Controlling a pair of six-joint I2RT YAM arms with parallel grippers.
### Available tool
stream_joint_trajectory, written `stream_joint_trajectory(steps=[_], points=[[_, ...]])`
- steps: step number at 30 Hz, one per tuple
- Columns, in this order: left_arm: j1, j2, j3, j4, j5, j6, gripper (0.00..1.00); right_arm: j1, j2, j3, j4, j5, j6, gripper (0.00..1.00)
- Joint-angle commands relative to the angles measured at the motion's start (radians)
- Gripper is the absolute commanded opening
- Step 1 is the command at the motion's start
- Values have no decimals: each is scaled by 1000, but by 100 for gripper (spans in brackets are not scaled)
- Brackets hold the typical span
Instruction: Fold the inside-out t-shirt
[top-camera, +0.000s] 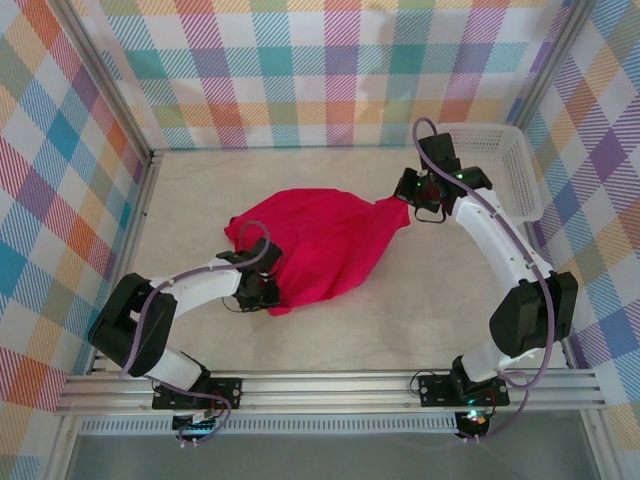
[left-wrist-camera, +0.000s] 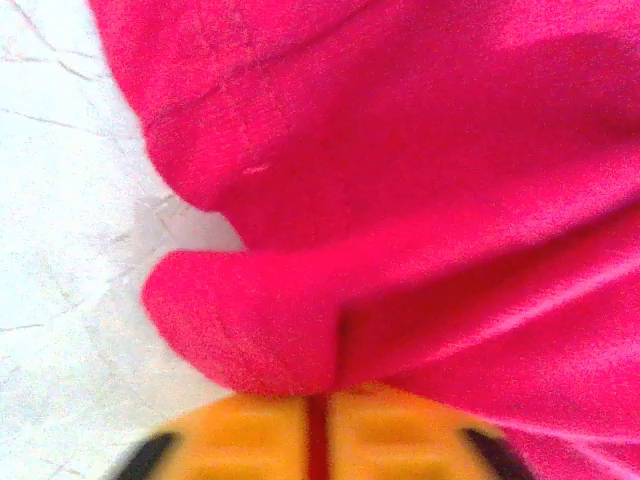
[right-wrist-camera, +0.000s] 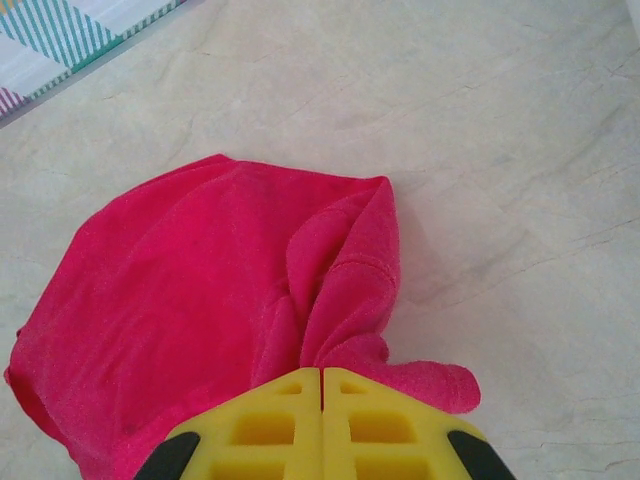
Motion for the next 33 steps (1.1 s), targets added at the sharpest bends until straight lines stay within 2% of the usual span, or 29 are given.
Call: stream_joint_trajectory(steps=[1, 4, 6, 9, 12, 16, 20, 25, 29, 33], points=[[-7, 33, 66, 4, -27, 43, 0, -16, -21, 65, -1, -13, -11, 0], [21, -49, 222, -185, -141, 113, 0, -28, -30, 127, -54, 1, -41, 0], [86, -128, 367, -285, -187, 169, 0, -37, -49, 182, -105, 14, -66, 0], [229, -225, 574, -373, -169, 216, 0, -41, -90, 269, -210, 43, -105, 0], [358, -299, 744, -380, -132, 236, 0, -40, -137, 324, -294, 42, -127, 0], [473, -316, 944, -402, -80, 264, 0, -40, -197, 371, -378, 28, -139, 0], [531, -267, 1137, -460, -51, 302, 0, -40, -248, 416, -418, 6, -141, 0], [552, -181, 1228, -443, 8, 315, 0, -40, -202, 437, -391, -12, -147, 0], [552, -23, 1214, -373, 104, 284, 0, -40, -60, 435, -324, -13, -153, 0], [548, 256, 1298, -404, 102, 267, 0, -43, 166, 480, -274, -13, -146, 0]])
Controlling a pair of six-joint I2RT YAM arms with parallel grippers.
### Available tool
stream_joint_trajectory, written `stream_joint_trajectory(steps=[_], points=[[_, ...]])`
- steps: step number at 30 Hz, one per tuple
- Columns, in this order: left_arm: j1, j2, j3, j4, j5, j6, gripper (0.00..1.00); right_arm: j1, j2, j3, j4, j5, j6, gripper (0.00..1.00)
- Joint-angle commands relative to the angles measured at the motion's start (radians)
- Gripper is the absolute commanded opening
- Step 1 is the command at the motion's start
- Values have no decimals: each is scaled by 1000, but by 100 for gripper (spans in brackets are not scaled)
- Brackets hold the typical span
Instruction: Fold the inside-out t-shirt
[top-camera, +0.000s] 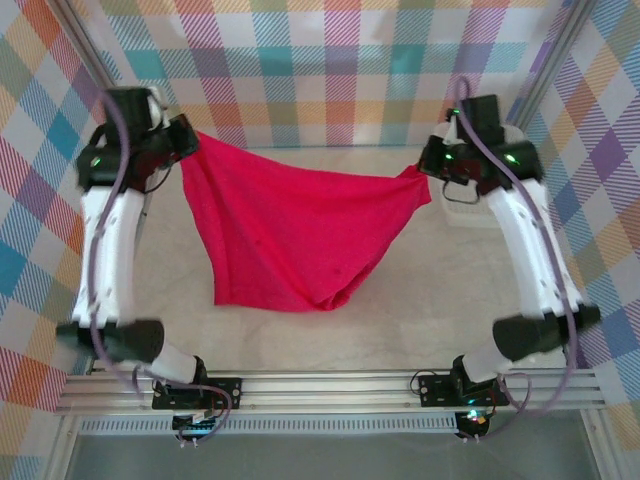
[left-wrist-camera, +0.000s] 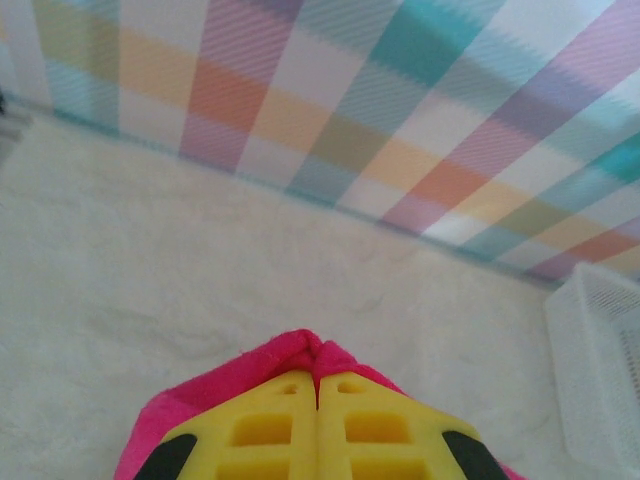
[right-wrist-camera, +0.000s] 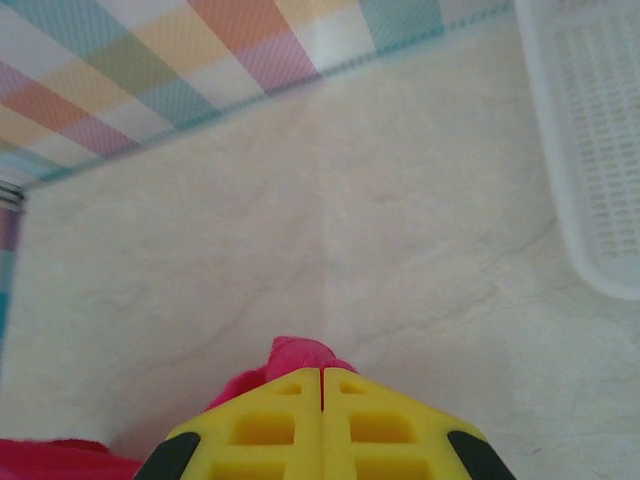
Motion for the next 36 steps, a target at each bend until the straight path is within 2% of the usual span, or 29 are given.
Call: stream_joint_trajectory(steps=[1, 3, 4, 6, 8, 11, 13, 15, 17, 20, 21, 25, 32, 34, 36], points=[[12, 236, 78, -34, 9, -13, 0, -10, 198, 58, 50, -5, -6, 1], [-3, 370, 182, -101, -74, 3, 0, -12, 329, 175, -3, -31, -5, 23], [-13, 414, 225, -132, -109, 11, 9, -11, 384, 227, -40, -43, -5, 31], [-56, 454, 263, -181, -178, 33, 34, -12, 471, 305, -113, -69, -8, 44], [-128, 406, 167, -148, -245, 55, 47, -11, 470, 262, -122, -81, -10, 46], [-273, 241, -129, 13, -219, 77, 51, -12, 336, 0, 10, -114, -5, 46], [-377, 132, -336, 147, -125, 82, 54, -11, 240, -183, 105, -140, 4, 44], [-481, 55, -518, 292, 19, 71, 57, -12, 155, -355, 191, -195, 18, 41], [-562, 35, -615, 351, 93, 62, 57, -11, 93, -500, 263, -245, 39, 38], [-639, 63, -668, 359, 111, 61, 57, -12, 25, -680, 354, -309, 82, 32], [-655, 79, -681, 365, 110, 64, 58, -10, 2, -734, 385, -325, 98, 28], [-675, 169, -682, 349, 98, 64, 58, -7, -63, -883, 476, -357, 150, 23], [-709, 290, -697, 416, 122, 22, 56, 97, -32, -972, 577, -370, 219, 29], [-710, 316, -694, 421, 121, 12, 50, 120, 9, -968, 617, -380, 243, 31], [-710, 331, -685, 406, 106, 7, 39, 142, 60, -948, 647, -384, 260, 35]])
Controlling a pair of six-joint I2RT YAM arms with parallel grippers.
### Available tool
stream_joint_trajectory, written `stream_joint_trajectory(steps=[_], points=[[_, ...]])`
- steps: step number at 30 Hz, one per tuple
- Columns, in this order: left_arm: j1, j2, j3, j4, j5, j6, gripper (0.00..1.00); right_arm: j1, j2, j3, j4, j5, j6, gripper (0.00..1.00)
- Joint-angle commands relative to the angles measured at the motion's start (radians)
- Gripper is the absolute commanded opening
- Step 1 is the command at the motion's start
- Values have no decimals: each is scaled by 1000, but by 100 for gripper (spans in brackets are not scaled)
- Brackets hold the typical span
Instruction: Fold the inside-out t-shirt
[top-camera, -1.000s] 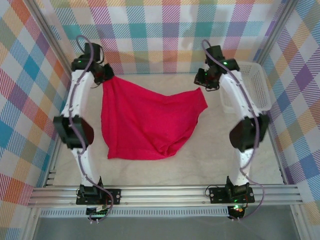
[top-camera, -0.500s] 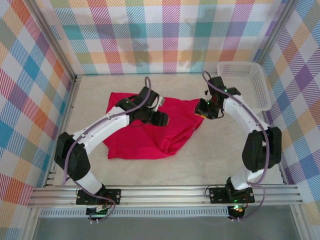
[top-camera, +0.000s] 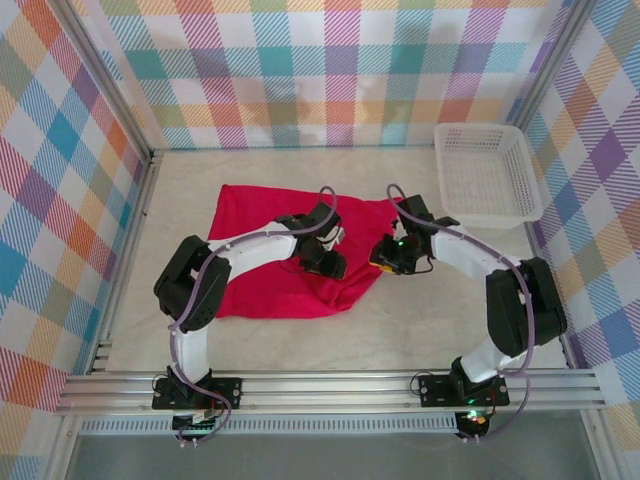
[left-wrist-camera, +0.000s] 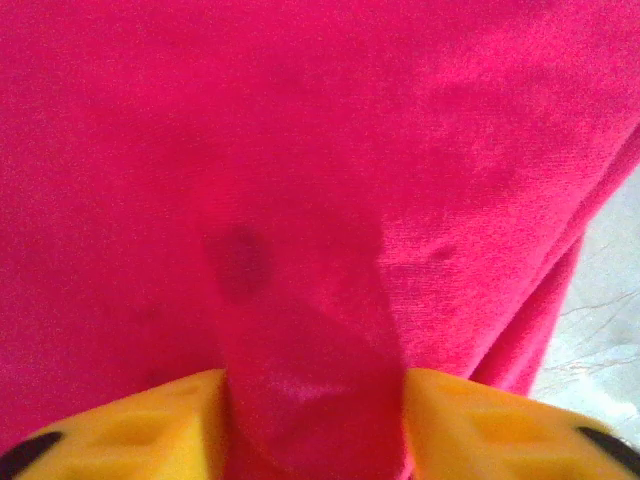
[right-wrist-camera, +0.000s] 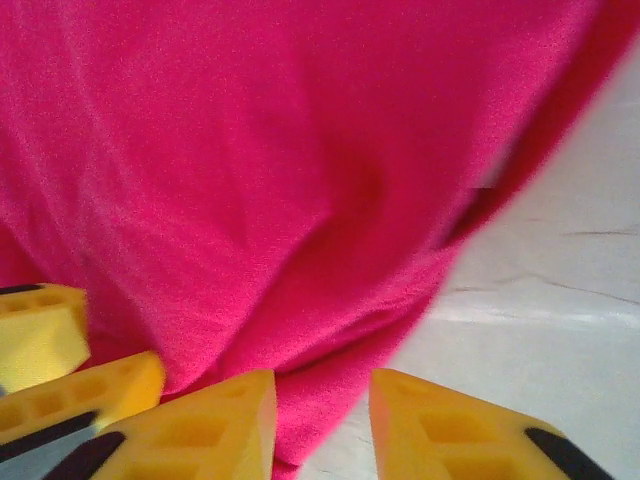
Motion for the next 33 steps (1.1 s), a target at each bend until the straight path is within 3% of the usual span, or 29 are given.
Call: stream_joint_trajectory(steps=[1, 5, 7, 12, 17, 23, 28, 33], points=[[-9, 14, 10, 5, -4, -20, 32, 30, 81, 31, 92, -27, 53, 37], [-8, -17, 38, -44, -70, -18, 7, 45, 195, 92, 120, -46, 83, 39], [-2, -38, 54, -71, -92, -19, 0, 46, 232, 112, 141, -54, 100, 38], [35, -123, 70, -128, -119, -19, 0, 46, 194, 202, 19, -6, 62, 0], [124, -232, 30, -141, -124, -19, 0, 33, 26, 280, -186, 122, -35, 0], [193, -228, 27, -119, -56, -22, 0, 4, -93, 336, -251, 167, -68, 0], [199, -162, 75, -116, -51, -8, 5, -7, -23, 388, -208, 180, -71, 0], [212, -66, 143, -147, -190, 11, 14, -23, 179, 552, -186, 171, -93, 0]])
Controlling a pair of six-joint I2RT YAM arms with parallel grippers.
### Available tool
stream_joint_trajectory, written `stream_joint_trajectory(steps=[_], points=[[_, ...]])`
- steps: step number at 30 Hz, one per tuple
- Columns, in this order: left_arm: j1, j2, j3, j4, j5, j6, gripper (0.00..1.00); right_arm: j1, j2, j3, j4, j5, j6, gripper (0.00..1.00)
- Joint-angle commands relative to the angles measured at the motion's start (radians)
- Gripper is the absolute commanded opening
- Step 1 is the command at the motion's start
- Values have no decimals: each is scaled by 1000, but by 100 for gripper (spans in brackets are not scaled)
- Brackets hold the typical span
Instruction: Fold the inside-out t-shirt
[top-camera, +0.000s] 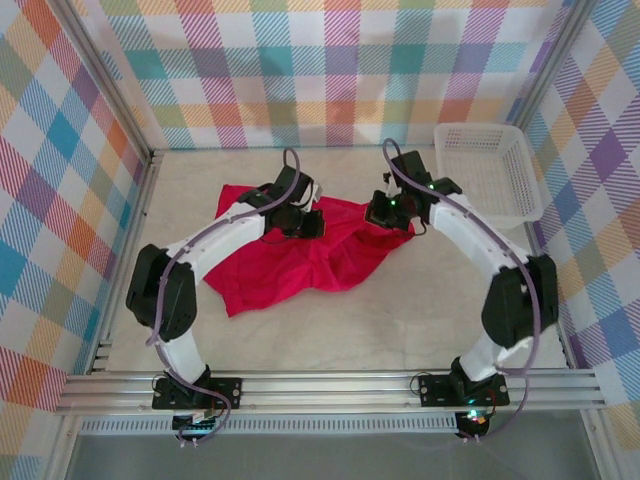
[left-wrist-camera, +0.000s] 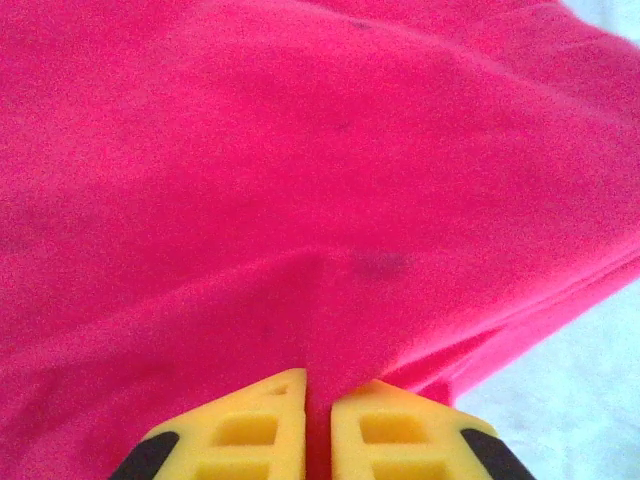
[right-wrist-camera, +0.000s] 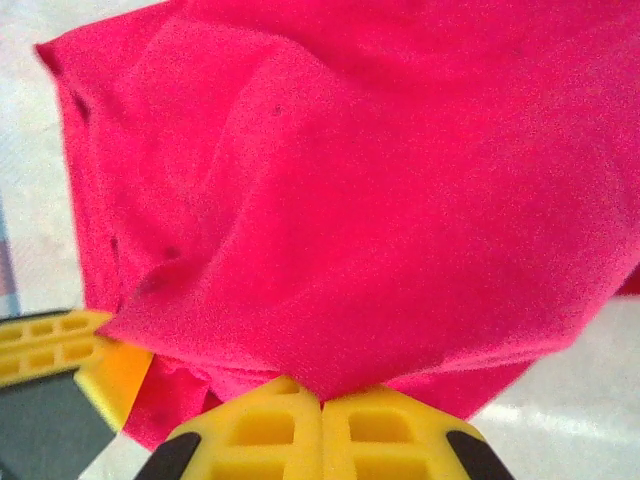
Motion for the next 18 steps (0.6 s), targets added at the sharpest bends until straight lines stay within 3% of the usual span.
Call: stream_joint_trajectory(steps=[1, 3, 4, 6, 10, 15, 18], points=[[46, 71, 39, -128, -177, 19, 14, -31, 118, 142, -9, 61, -34, 0], [47, 104, 60, -162, -237, 7, 19, -31, 212, 261, -40, 46, -44, 0], [47, 112, 64, -175, -256, 0, 26, -32, 250, 314, -57, 35, -53, 0], [46, 103, 52, -195, -273, -21, 42, -32, 331, 439, -118, 7, -74, 23], [14, -13, -55, -127, -184, -55, 53, -30, 358, 482, -204, -4, -99, 46], [-60, -110, -147, 27, -6, -133, 58, -30, 180, 166, -77, 5, -80, 43], [-99, -56, -97, 29, -12, -136, 58, -30, 100, 7, 8, -32, -42, 33]])
